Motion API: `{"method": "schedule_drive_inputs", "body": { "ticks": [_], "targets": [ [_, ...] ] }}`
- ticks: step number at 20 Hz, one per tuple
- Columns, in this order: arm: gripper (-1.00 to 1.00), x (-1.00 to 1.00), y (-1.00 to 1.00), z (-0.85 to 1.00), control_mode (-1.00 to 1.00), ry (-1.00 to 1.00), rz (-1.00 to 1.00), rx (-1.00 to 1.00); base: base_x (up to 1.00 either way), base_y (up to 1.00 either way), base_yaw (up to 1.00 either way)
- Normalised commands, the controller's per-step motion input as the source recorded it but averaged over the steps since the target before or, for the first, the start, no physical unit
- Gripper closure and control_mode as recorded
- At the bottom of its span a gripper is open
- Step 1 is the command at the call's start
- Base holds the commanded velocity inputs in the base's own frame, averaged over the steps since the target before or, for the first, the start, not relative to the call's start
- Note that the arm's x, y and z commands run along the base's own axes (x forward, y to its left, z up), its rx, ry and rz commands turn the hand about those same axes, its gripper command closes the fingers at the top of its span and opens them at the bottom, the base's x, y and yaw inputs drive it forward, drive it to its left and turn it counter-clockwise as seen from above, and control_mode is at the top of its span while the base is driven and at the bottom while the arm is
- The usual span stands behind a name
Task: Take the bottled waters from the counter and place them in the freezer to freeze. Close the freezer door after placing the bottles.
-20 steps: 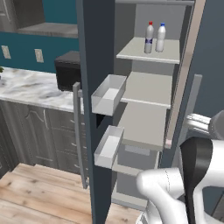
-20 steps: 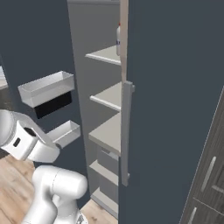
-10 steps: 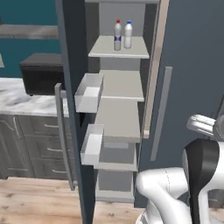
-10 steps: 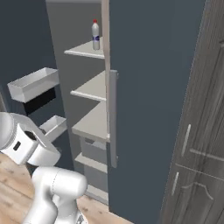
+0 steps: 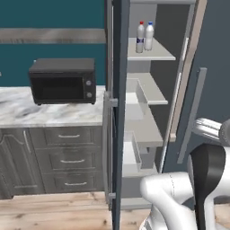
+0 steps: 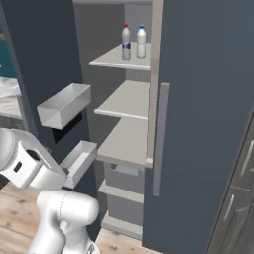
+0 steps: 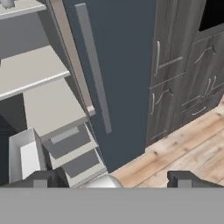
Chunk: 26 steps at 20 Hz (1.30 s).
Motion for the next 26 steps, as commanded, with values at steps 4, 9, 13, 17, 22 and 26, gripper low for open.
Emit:
{"method": "schedule_drive_inputs", "body": {
  "ticks": [4, 9, 13, 17, 22, 26],
  "targets": [
    [-1.00, 0.00, 0.00, 0.00, 1.00, 0.00, 0.00, 0.00, 0.00, 0.18, -0.05],
    [-1.00, 0.00, 0.00, 0.00, 1.00, 0.00, 0.00, 0.00, -0.60, 0.00, -0.02],
    [-1.00, 0.00, 0.00, 0.00, 1.00, 0.00, 0.00, 0.00, -0.69, 0.15, -0.03],
    [-1.00, 0.00, 0.00, 0.00, 1.00, 0.00, 0.00, 0.00, -0.07, 0.17, -0.01],
    [-1.00, 0.00, 0.20, 0.00, -1.00, 0.00, 0.00, 0.00, 0.00, 0.09, 0.00],
    [-1.00, -0.19, 0.36, 0.00, -1.00, -0.01, 0.00, 0.00, 0.00, 0.00, 0.00]
  ]
}}
